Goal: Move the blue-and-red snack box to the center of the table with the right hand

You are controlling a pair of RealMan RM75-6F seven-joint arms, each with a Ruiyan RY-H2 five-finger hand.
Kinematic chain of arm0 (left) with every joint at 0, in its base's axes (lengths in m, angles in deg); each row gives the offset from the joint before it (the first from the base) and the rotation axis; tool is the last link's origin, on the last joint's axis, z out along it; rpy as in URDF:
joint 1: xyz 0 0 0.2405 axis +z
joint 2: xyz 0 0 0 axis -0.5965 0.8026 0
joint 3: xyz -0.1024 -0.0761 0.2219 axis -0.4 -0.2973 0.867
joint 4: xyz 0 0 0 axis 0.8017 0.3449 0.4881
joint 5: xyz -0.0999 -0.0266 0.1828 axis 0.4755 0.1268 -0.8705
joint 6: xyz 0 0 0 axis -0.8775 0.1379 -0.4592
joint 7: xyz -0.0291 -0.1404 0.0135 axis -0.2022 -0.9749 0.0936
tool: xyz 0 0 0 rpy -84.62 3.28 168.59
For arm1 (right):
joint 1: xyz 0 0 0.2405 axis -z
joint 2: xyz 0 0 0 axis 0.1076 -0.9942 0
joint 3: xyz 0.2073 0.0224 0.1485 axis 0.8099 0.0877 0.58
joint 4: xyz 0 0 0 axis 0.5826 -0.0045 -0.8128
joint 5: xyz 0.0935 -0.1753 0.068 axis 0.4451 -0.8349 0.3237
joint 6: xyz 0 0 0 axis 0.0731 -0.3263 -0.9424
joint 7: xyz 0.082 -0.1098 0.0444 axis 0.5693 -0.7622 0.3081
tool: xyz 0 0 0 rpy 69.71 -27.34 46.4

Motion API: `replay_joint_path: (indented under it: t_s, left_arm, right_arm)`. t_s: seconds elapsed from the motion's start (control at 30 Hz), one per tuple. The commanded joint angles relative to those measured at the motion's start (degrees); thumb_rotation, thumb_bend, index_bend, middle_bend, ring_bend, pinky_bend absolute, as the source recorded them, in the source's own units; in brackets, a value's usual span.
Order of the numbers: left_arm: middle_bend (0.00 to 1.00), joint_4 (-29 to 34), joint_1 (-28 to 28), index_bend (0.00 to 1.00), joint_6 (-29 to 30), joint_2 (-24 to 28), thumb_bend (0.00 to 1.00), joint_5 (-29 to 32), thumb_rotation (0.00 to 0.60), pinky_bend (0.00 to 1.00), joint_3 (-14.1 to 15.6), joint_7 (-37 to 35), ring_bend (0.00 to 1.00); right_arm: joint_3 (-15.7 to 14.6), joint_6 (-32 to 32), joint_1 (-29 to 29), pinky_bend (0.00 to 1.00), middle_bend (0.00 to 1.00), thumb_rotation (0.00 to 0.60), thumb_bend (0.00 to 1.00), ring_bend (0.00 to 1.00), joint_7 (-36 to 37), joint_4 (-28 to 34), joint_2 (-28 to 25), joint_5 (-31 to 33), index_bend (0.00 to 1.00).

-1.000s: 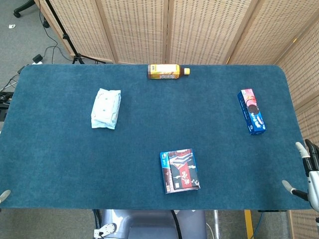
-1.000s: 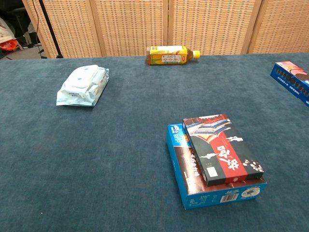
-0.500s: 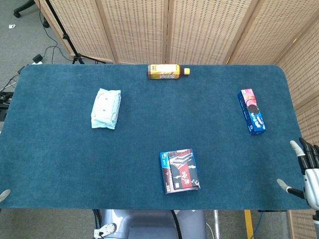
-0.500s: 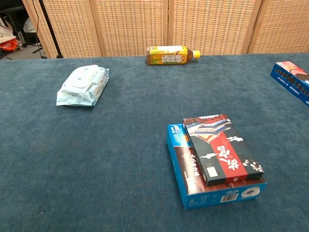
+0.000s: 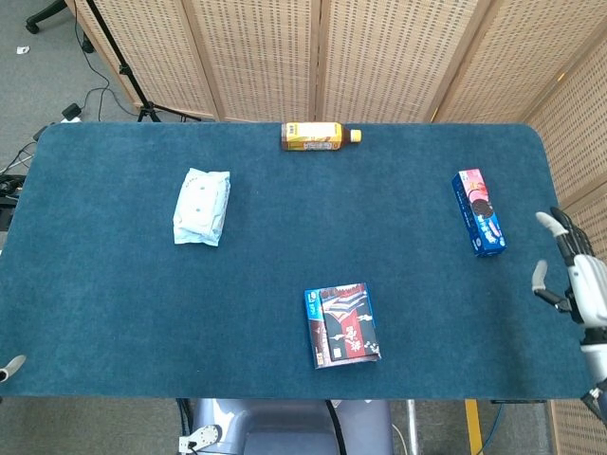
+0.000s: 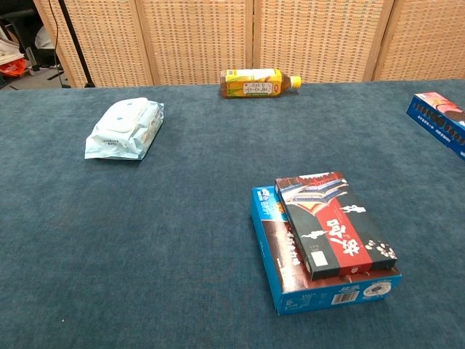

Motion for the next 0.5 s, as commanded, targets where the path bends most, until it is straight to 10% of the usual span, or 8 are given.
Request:
replay_joint_path:
  t_s: [0.03, 0.5]
  left_arm:
    - [0.0, 0.59, -0.62, 0.0, -0.92, -0.18, 0.0, 1.02, 0.6, 0.0, -0.44, 0.68, 0.0]
    - [0.0, 1.69, -3.47, 0.0, -6.76, 0.3, 0.0, 5.18, 0.6, 0.0, -1.1, 2.19, 0.0]
  right_arm:
    - [4.0, 21.87, -11.11, 0.0, 0.0, 0.6, 1.0, 0.0, 13.34, -8.06, -2.07, 8.89, 0.1]
    - [6.45, 53.05, -24.15, 0.0, 0.0, 0.6, 1.0, 0.0, 26.16, -35.78, 10.42, 15.27, 0.1]
